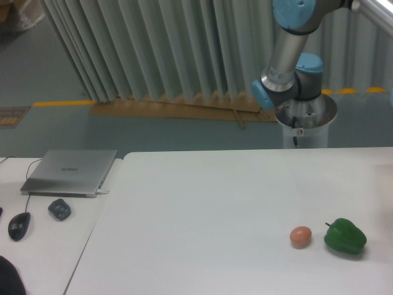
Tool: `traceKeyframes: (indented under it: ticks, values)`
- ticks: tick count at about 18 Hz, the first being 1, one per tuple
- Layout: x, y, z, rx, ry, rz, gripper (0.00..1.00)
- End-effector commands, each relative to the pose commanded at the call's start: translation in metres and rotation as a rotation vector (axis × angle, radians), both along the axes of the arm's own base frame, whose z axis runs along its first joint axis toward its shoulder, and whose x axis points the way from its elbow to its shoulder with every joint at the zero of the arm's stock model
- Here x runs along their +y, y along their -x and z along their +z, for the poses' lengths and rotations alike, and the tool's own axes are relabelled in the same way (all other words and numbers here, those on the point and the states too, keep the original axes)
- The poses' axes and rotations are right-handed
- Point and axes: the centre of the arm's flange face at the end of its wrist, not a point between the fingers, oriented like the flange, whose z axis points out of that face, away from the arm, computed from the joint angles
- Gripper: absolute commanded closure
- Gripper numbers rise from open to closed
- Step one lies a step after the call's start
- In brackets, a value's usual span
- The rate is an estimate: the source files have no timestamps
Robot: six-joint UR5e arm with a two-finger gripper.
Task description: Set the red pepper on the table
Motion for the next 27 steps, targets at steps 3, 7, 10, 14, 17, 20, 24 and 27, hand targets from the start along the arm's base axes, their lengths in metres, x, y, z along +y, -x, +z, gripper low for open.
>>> traceKeyframes:
  ticks: [3, 7, 10, 14, 17, 20, 24, 27]
  values:
    - [0.020, -0.021, 0.005, -0.028, -0.031, -0.012, 0.50]
    - [0.033, -0.047, 0.006, -0.080, -0.005, -0.029, 0.50]
    - [0.048, -0.064, 0.005, -0.086, 0.002, -0.058, 0.50]
    - [0.064, -0.083, -0.001, -0.096, 0.009, -0.079, 0.50]
    - [0.075, -0.098, -0.011, -0.110, 0.016, -0.103, 0.50]
    - [0.074, -0.097, -0.010, -0.107, 0.016, -0.099, 0.50]
    - [0.074, -0.099, -0.016, -0.115, 0.026, -0.103, 0.28]
    - [0.072, -0.099, -0.016, -0.115, 0.026, -0.098, 0.17]
